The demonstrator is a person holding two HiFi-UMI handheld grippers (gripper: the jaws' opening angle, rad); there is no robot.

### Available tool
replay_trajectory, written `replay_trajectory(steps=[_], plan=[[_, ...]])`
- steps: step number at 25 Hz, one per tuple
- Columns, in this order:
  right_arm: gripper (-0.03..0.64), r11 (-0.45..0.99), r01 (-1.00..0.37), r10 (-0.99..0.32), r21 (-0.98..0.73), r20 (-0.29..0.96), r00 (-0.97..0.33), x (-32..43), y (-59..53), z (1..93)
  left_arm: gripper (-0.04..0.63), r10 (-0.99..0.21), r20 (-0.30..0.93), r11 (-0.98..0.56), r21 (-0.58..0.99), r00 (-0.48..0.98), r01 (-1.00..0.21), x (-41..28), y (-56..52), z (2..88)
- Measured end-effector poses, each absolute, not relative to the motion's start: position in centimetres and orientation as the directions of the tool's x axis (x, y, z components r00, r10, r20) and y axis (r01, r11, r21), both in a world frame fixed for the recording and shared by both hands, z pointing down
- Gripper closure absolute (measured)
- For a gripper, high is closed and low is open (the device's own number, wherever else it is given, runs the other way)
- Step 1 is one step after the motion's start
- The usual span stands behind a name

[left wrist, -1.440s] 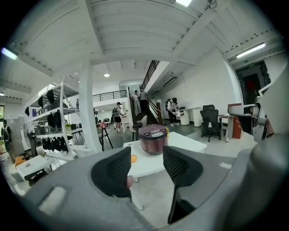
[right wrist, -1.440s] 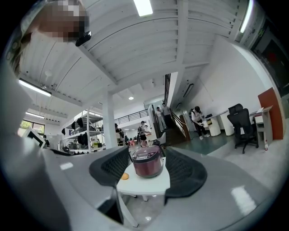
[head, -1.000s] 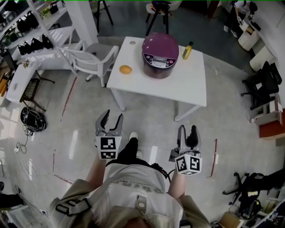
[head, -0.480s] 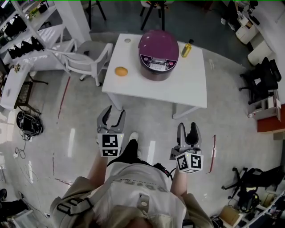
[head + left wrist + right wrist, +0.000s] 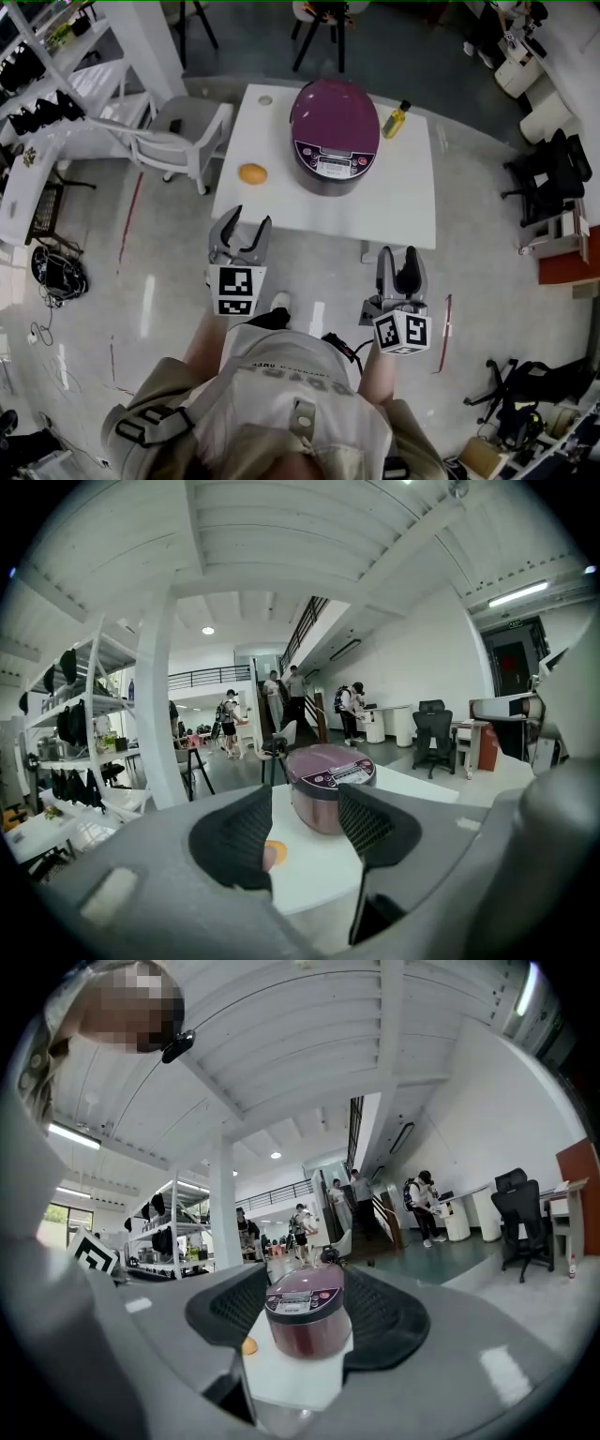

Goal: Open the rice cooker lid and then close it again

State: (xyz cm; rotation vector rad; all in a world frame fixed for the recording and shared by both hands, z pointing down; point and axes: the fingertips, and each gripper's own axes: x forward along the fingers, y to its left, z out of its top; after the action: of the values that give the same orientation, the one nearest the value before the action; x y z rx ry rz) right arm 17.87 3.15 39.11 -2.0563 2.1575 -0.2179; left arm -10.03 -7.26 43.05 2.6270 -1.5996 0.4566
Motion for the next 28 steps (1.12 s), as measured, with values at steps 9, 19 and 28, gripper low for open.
replay_trajectory(steps=[9,19,28], plan=[[0.385,0.015,-0.978,-1.000,-0.210,-0.020,-0.011,18.1,-1.5,39.5,0.365,-0.841,0.261,-0.517,-0.132,0.474,-0.846,-9.5,-12.5,43.1],[0.385,-0.004,-0.978,-0.999,-0.210,0.052,-0.007,18.3,-3.5,41.6,0.366,-0.817,0.294,-0.550,-0.133,0.497,-0.825,-8.8,-14.7,44.8],[0.382,0.035,-0.973,-0.995,-0.227,0.083,-0.055,19.0,-6.9,42.9,0.365,-0.810,0.307,-0.557,-0.142,0.499,-0.818,-6.8,-16.8,45.5]])
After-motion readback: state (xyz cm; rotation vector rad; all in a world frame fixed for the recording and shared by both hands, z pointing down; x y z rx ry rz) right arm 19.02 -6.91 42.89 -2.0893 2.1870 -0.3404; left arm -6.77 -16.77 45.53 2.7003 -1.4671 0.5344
